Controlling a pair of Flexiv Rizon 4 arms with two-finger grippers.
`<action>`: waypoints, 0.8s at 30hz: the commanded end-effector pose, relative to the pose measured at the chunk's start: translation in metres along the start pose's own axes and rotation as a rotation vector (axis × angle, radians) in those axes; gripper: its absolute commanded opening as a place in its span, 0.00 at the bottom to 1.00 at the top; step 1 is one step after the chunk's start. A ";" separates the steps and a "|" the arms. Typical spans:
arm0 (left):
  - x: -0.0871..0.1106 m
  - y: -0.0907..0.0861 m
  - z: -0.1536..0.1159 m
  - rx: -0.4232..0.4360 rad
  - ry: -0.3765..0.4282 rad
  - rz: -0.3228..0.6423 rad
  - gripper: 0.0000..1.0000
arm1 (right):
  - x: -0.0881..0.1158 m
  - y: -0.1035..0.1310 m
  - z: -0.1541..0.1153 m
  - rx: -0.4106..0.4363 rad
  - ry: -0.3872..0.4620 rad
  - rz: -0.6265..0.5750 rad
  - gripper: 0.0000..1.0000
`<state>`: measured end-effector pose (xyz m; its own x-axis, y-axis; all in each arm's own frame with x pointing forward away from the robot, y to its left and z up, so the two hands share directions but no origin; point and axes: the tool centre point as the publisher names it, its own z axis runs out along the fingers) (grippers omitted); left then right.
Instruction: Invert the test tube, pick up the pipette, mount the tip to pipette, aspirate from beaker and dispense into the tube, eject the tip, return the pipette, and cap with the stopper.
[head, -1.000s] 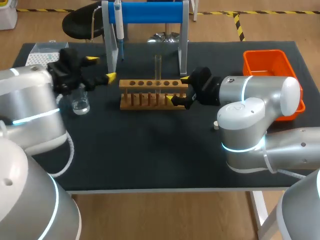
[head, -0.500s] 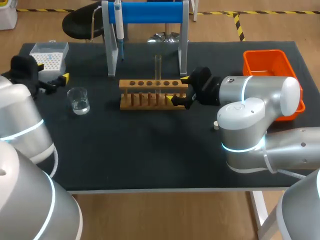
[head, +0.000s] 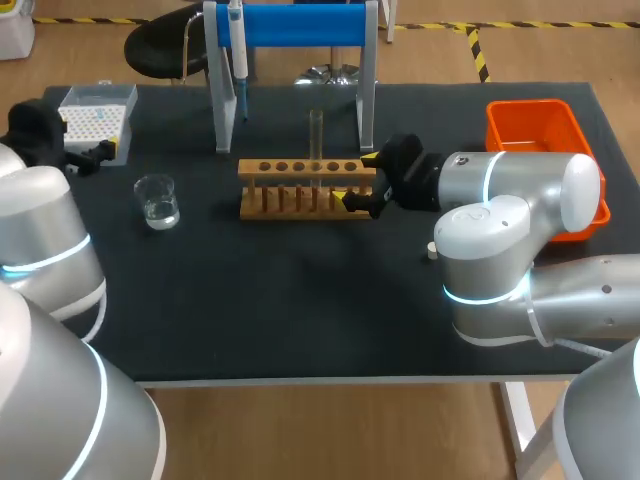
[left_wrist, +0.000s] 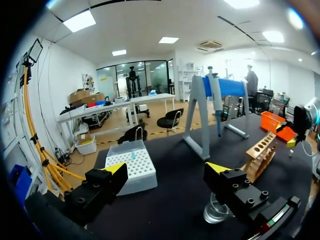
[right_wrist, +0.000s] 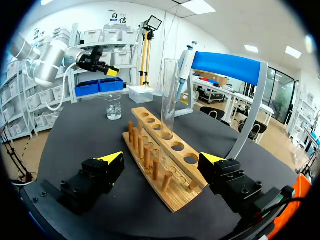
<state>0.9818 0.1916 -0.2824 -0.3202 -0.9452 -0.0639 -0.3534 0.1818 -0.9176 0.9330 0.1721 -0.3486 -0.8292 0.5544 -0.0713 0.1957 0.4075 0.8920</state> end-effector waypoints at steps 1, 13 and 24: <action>-0.006 0.000 0.029 -0.005 -0.026 -0.008 1.00 | 0.000 -0.001 -0.001 -0.002 0.000 0.000 1.00; -0.031 0.007 0.057 -0.004 -0.070 -0.049 1.00 | 0.000 -0.001 -0.001 -0.002 0.000 0.000 1.00; -0.041 0.013 0.081 -0.015 -0.065 -0.078 0.95 | 0.000 -0.001 -0.001 -0.002 0.000 0.000 1.00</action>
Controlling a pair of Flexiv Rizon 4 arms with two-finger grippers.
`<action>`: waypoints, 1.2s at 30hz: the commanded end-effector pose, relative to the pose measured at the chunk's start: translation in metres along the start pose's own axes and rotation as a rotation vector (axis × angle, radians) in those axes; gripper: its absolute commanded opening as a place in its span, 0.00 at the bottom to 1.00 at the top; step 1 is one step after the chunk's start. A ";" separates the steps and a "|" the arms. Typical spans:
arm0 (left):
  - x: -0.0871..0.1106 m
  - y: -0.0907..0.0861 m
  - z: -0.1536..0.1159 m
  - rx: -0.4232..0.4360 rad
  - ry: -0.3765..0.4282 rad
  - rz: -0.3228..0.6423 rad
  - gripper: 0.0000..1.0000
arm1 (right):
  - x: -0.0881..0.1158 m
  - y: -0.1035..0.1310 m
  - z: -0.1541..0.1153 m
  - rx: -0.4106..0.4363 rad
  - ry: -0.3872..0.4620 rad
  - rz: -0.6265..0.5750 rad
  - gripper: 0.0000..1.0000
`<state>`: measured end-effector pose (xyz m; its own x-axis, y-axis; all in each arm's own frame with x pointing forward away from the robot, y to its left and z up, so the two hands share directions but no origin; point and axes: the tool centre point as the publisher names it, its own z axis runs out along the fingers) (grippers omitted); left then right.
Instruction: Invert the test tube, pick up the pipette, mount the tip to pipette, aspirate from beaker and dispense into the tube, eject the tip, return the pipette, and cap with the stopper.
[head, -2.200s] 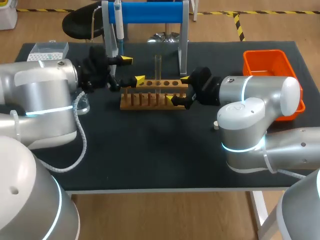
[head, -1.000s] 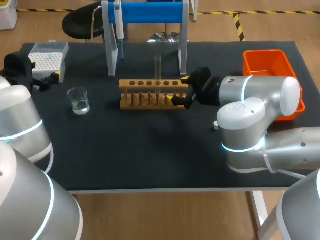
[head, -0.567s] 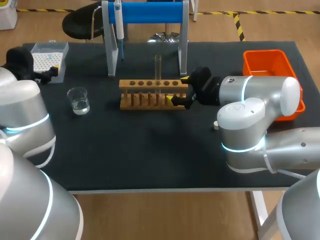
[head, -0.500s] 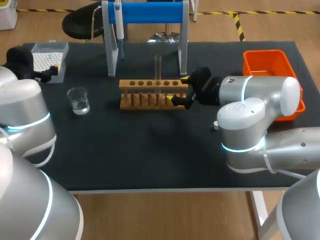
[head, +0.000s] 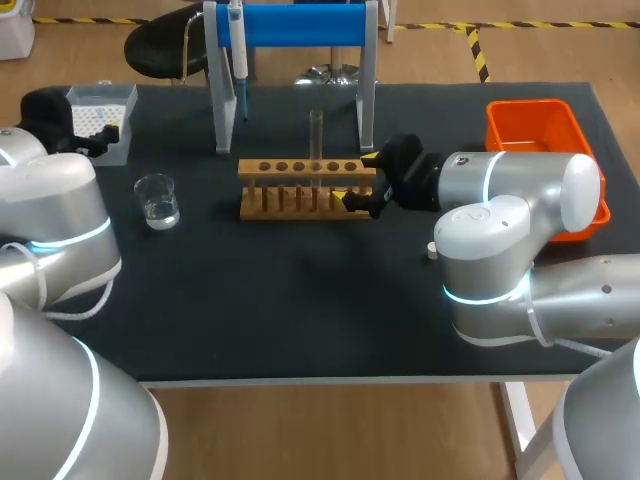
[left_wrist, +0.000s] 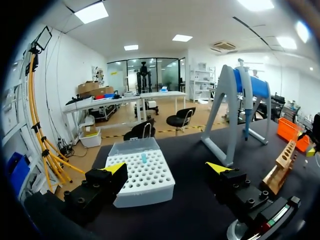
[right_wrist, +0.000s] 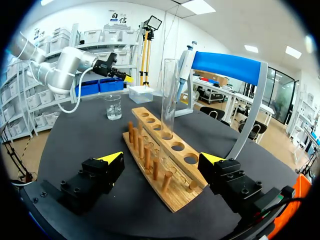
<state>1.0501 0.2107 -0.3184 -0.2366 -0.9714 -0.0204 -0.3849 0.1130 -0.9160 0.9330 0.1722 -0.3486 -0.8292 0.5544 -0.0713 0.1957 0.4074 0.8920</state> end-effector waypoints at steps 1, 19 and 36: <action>-0.003 0.002 0.015 -0.007 0.000 -0.004 0.97 | 0.000 -0.001 -0.001 -0.002 0.000 0.000 1.00; -0.020 0.005 0.033 -0.026 -0.020 -0.021 0.80 | 0.000 -0.001 -0.001 -0.002 0.000 0.000 1.00; -0.030 0.000 0.053 -0.029 -0.018 -0.013 0.73 | 0.000 -0.001 -0.001 -0.002 0.000 0.000 1.00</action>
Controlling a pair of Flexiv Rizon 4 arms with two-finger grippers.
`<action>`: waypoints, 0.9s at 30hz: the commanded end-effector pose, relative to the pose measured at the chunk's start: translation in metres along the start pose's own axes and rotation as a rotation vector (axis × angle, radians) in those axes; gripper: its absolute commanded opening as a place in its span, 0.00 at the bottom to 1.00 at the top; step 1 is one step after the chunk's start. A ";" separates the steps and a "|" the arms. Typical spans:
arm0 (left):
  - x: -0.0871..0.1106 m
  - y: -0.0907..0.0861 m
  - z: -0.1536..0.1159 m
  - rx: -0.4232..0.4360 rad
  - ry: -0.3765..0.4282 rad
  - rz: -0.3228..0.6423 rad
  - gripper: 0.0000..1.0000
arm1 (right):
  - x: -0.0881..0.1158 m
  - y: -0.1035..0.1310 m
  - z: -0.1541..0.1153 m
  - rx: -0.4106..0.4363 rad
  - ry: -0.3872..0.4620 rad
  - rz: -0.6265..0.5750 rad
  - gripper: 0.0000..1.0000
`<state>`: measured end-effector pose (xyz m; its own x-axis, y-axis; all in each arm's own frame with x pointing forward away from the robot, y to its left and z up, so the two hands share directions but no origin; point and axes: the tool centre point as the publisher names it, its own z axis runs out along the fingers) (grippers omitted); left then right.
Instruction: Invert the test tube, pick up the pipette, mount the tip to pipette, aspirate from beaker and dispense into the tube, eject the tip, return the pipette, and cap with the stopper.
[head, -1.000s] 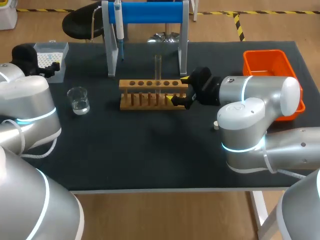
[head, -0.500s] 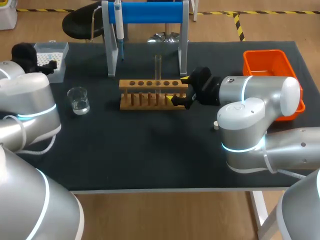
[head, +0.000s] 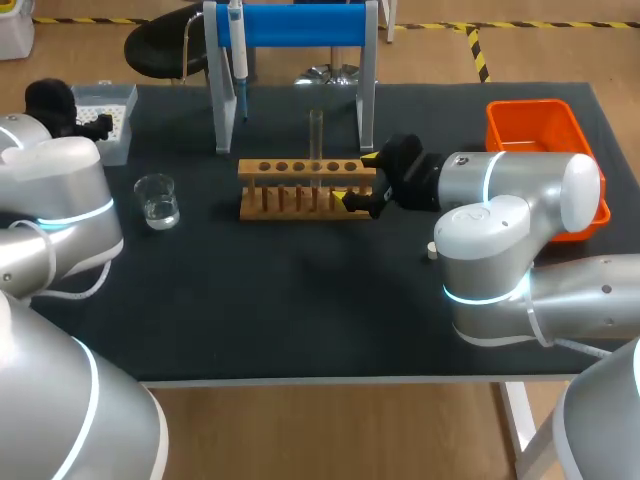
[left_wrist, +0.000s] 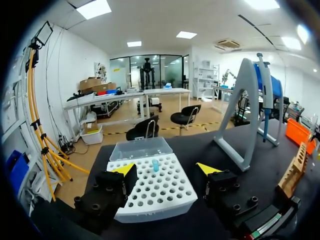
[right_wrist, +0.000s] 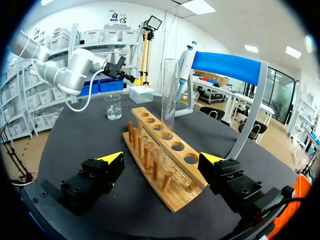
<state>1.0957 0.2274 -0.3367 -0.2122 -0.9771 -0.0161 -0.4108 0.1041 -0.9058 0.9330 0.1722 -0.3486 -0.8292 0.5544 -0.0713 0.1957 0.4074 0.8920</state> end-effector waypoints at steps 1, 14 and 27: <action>-0.004 -0.001 0.010 -0.004 0.003 0.001 0.73 | 0.000 -0.001 -0.001 -0.002 0.000 0.000 1.00; -0.011 -0.001 0.028 -0.007 0.014 0.000 0.50 | 0.000 -0.001 -0.001 -0.002 0.000 0.000 1.00; -0.015 -0.002 0.040 -0.011 0.015 -0.002 0.51 | 0.000 -0.001 -0.001 -0.002 0.000 0.000 1.00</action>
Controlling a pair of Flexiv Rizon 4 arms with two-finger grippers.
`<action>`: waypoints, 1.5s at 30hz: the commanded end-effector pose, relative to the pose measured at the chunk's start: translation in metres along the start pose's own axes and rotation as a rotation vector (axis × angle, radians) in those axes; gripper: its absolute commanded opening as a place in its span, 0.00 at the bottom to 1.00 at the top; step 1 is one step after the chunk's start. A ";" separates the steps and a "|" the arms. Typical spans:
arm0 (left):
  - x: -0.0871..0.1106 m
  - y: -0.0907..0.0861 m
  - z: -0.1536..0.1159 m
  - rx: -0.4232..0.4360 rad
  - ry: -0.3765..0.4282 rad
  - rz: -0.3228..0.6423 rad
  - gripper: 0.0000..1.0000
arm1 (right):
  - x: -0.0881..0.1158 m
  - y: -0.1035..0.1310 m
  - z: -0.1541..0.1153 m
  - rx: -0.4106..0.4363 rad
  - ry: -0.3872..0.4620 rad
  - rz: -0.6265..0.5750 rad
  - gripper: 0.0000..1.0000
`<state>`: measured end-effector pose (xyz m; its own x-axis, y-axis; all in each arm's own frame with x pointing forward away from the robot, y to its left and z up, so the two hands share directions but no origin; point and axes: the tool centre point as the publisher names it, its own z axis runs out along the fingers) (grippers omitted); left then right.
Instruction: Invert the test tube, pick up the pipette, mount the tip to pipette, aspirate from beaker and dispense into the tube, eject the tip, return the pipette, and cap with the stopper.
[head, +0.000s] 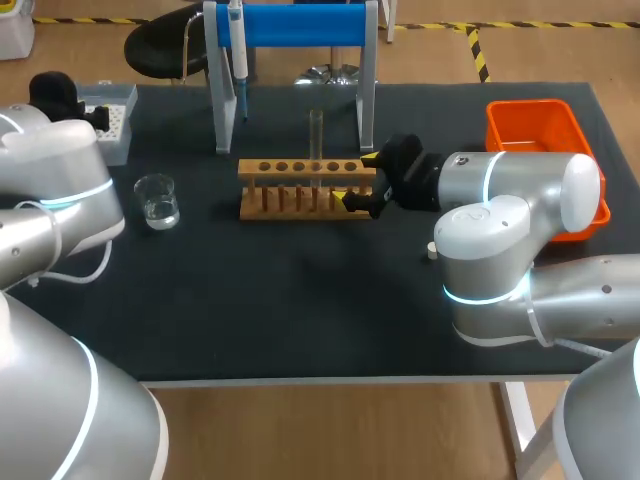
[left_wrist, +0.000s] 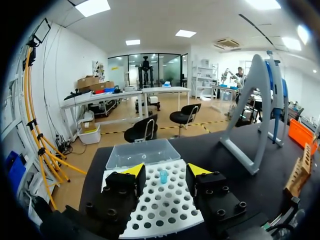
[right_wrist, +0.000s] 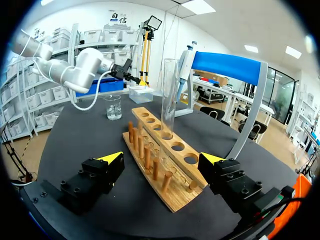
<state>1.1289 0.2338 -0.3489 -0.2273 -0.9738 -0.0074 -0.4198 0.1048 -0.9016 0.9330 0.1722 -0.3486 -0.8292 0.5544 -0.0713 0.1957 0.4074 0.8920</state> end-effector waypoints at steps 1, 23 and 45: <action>-0.002 0.000 0.007 -0.001 -0.003 -0.001 0.51 | 0.000 -0.001 -0.001 -0.002 0.000 0.000 1.00; -0.010 0.003 0.023 -0.010 0.005 -0.004 0.49 | 0.000 -0.001 -0.001 -0.002 0.000 0.000 1.00; -0.008 0.005 0.027 -0.019 0.022 0.001 0.47 | 0.000 -0.001 -0.001 -0.002 0.000 0.000 1.00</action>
<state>1.1515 0.2363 -0.3649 -0.2450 -0.9695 0.0010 -0.4314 0.1080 -0.8957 0.9330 0.1722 -0.3486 -0.8292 0.5544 -0.0713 0.1957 0.4074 0.8920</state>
